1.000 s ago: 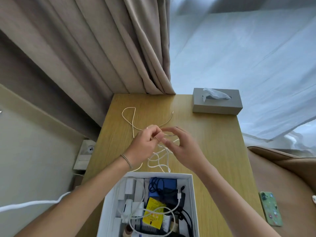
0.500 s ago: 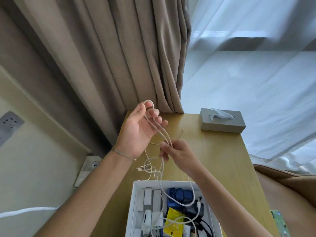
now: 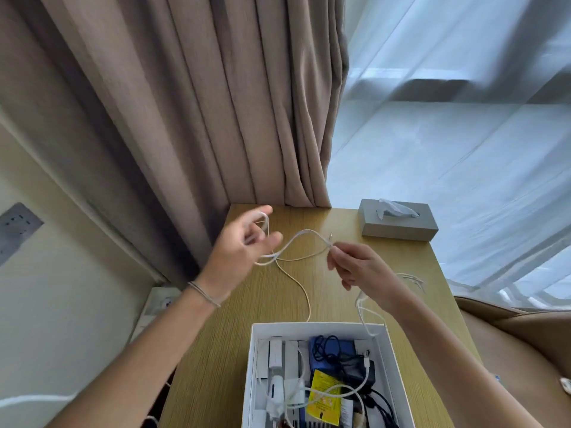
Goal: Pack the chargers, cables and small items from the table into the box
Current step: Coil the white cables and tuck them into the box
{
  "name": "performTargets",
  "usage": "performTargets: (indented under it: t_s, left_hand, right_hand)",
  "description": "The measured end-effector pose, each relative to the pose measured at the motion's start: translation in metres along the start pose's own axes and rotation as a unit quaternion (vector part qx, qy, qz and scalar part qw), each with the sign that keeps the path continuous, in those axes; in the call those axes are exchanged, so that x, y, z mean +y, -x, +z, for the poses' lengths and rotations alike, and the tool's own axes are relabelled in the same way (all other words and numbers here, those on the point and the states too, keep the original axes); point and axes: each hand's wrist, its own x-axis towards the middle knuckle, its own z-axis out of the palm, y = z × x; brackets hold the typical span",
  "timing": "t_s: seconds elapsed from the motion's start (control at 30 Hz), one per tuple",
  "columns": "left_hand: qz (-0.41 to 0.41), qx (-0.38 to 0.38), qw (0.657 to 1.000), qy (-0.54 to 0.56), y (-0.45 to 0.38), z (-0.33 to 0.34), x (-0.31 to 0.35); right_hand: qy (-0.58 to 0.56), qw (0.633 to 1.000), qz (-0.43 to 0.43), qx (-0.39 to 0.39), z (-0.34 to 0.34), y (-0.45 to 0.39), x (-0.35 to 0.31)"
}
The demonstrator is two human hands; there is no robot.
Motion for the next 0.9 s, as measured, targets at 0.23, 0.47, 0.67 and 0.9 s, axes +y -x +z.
performTargets:
  t_s: [0.23,0.47,0.67,0.9]
  left_hand:
    - [-0.044,-0.023,0.997,-0.053,0.018,0.053,-0.006]
    - [-0.135,0.174,0.959,0.179,0.015,0.064,-0.013]
    - [-0.226,0.153,0.856,0.439,0.0,-0.004,-0.021]
    - [-0.197,-0.018,0.978,0.058,0.027,0.001,-0.029]
  right_hand:
    - [0.258,0.962,-0.084,-0.001,0.045,0.002,-0.023]
    - [0.325,0.944,-0.054,0.004,0.049,0.007,-0.009]
    - [0.316,0.947,0.032,-0.035,-0.005,0.022,0.022]
    - [0.349,0.933,0.044,0.074,-0.025,0.017,0.03]
